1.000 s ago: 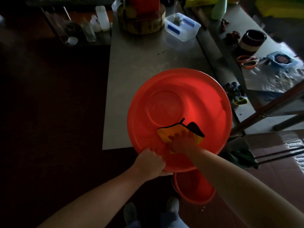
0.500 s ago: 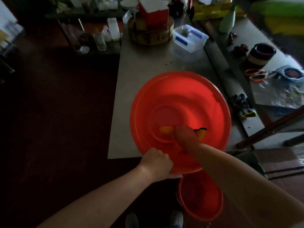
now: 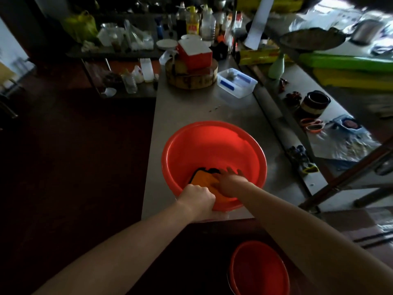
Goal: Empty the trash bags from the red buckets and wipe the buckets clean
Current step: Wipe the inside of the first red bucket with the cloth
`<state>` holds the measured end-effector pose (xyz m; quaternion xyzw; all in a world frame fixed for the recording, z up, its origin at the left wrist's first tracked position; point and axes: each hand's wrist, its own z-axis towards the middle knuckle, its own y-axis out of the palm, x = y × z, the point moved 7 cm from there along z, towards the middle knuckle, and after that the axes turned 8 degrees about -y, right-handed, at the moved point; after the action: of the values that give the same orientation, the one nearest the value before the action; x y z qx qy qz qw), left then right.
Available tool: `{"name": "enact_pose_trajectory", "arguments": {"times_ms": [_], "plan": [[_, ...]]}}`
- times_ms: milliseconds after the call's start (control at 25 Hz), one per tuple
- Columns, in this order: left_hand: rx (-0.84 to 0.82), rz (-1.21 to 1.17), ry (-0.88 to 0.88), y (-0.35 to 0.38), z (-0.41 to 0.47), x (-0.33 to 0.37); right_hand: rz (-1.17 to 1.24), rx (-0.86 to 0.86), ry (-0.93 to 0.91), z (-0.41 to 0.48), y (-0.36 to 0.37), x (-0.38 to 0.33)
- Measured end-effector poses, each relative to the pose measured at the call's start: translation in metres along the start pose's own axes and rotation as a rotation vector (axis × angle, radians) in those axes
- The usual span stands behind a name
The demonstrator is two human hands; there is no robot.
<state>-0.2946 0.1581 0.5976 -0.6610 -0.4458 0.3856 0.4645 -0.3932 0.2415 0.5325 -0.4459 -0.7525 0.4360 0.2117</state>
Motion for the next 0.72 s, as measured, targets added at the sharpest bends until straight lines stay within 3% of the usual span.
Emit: {"name": "enact_pose_trajectory", "arguments": {"times_ms": [240,720], "plan": [[0.070,-0.083,-0.051,0.006,-0.007,-0.051,-0.079,0.134,-0.036,-0.020,-0.045,-0.014],[0.169,-0.090,-0.028,-0.011,-0.014,-0.124,-0.080,0.140,0.073,-0.050,-0.058,-0.034]]}}
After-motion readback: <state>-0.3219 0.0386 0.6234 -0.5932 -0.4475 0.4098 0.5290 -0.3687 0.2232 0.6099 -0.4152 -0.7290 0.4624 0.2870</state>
